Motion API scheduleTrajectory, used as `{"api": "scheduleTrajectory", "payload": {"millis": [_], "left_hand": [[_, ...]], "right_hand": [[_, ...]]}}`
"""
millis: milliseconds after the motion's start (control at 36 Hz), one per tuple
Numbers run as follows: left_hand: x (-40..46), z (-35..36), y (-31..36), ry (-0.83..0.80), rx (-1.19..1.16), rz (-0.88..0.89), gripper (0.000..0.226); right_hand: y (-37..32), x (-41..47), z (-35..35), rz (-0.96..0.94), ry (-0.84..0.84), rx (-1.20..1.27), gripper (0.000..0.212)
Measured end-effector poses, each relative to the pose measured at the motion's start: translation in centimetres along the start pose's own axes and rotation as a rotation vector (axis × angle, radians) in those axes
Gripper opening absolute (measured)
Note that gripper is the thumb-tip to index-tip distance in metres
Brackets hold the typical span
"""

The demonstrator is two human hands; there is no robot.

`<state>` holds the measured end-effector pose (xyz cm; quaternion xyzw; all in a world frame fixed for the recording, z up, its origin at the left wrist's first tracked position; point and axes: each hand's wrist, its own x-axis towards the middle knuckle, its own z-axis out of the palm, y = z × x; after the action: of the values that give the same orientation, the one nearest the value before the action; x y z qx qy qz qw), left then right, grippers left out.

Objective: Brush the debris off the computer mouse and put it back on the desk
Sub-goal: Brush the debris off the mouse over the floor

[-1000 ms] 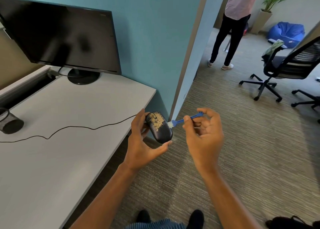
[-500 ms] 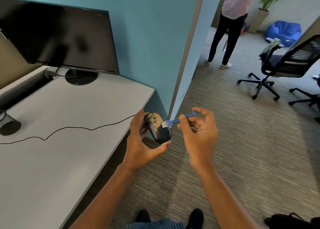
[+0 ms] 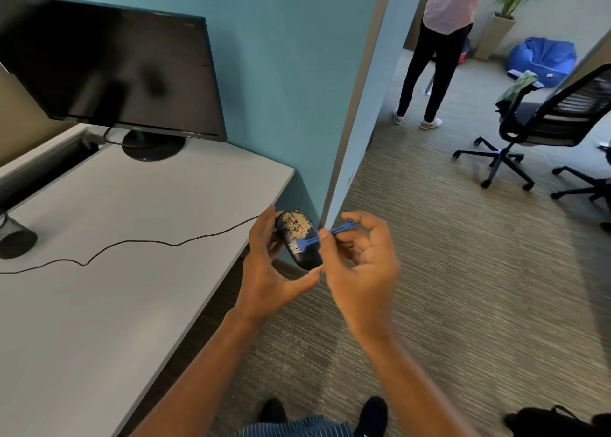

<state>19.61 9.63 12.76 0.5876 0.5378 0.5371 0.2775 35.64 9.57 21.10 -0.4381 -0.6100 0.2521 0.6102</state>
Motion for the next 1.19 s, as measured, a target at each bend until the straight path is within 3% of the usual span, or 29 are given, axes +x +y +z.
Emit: {"api": "scheduleTrajectory", "payload": {"millis": [111,250,583,750,972,1194], "left_hand": [[0.1,-0.1,0.6,0.002,0.04,0.086,0.141],[0.3,-0.2,0.9,-0.007,0.026,-0.004,0.141],[0.8,-0.2,-0.1,0.015,0.013,-0.026,0.139],[1.2,-0.2,-0.4,0.007,-0.001,-0.011,0.137],[1.6,-0.1,-0.8,0.02,0.01,0.006,0.133],[1.4,0.0,-0.9,0.011,0.001,0.006,0.136]], "right_hand": [[0.3,-0.4,1.0,-0.091,-0.02,-0.104,0.038],[0.9,0.5,0.9,-0.142,0.009,-0.158,0.037],[3.0,3.4,-1.4,-0.052,0.122,-0.257,0.033],[3.4,3.5,-1.4,0.153,0.148,-0.052,0.036],[3.7,3.5,-1.7,0.292,0.178,0.043,0.035],[2.4,3.0,-0.7,0.156,0.167,0.046,0.036]]}}
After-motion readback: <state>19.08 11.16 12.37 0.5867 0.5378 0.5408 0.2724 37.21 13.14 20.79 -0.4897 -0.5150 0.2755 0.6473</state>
